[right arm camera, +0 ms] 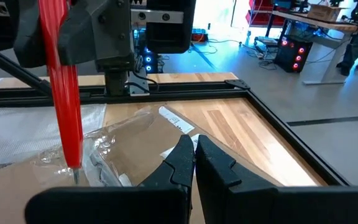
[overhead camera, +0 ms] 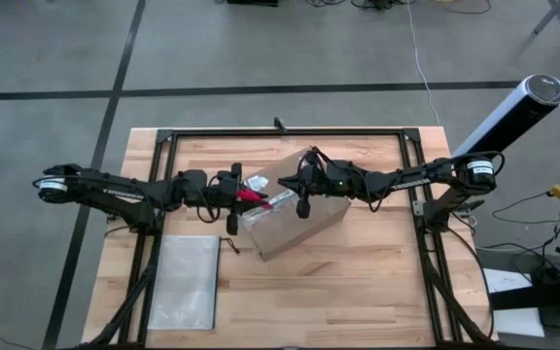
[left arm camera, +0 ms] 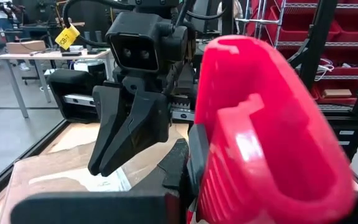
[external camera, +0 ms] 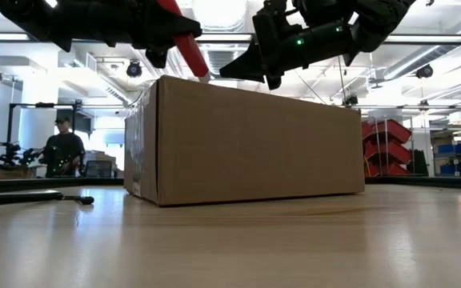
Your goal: Unpack boxes
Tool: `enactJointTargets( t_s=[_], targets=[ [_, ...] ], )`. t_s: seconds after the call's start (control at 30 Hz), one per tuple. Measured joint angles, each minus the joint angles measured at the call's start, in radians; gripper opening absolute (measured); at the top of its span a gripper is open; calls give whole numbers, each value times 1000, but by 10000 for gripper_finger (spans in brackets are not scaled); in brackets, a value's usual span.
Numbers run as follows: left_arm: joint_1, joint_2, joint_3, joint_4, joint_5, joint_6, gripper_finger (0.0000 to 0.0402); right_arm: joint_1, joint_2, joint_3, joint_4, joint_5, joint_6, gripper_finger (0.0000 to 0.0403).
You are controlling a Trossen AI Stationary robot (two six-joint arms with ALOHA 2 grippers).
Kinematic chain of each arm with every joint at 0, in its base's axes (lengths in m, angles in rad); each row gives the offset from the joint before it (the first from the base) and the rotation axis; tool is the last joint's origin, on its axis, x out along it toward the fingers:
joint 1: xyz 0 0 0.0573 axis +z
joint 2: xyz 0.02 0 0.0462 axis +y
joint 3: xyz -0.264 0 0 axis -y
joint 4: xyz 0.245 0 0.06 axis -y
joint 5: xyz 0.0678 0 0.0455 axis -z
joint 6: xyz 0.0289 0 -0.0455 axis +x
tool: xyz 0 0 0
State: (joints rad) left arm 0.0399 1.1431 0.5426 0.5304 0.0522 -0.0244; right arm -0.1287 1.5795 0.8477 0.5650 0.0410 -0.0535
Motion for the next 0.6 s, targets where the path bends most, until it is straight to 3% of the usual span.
enactJointTargets(
  t_s=[0.43,0.6],
  targets=[
    [0,0,0,-7,14,8,32,0,0,0,18,-4,1,0],
    [0,-2,0,-3,19,8,32,0,0,2,79,-106,21,0]
  ],
)
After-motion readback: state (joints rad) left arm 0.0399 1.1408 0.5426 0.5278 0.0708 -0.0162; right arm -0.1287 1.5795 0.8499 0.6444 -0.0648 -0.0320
